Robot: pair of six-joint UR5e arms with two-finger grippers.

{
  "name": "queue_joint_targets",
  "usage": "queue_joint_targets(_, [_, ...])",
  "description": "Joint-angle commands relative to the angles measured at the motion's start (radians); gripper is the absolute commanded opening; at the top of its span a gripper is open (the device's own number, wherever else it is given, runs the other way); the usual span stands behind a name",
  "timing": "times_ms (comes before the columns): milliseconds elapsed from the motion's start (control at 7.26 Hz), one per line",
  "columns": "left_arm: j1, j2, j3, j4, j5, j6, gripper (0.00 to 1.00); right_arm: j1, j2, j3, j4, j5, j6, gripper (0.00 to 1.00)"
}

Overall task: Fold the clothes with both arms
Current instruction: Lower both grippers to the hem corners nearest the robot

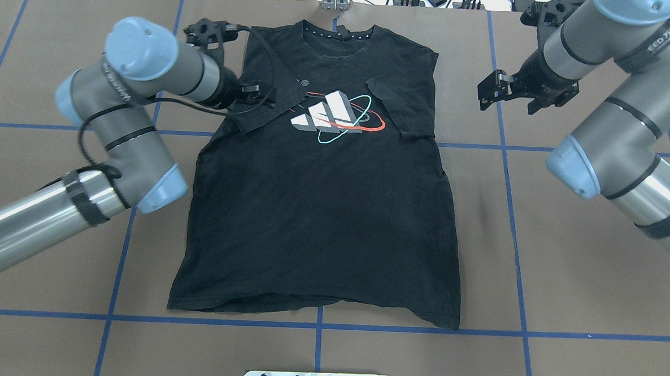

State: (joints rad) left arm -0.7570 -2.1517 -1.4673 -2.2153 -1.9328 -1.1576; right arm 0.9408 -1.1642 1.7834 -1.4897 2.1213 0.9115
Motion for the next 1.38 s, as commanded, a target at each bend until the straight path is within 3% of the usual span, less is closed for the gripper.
queue_joint_targets(0, [0.008,0.177,-0.172,-0.001,-0.028,0.004,1.0,-0.118,-0.151,0.211,0.0,-0.074,0.134,1.0])
queue_joint_targets(275, [0.054,0.322,-0.311,-0.015,-0.025,-0.002,1.0,-0.285,-0.248,0.319,0.05,-0.208,0.292,1.0])
queue_joint_targets(551, [0.154,0.468,-0.445,-0.02,-0.005,-0.014,1.0,-0.403,-0.442,0.407,0.231,-0.266,0.395,1.0])
queue_joint_targets(826, [0.278,0.554,-0.455,-0.159,0.092,-0.114,1.0,-0.517,-0.457,0.424,0.232,-0.383,0.467,1.0])
queue_joint_targets(1239, [0.404,0.631,-0.436,-0.285,0.133,-0.2,1.0,-0.536,-0.456,0.424,0.232,-0.402,0.475,1.0])
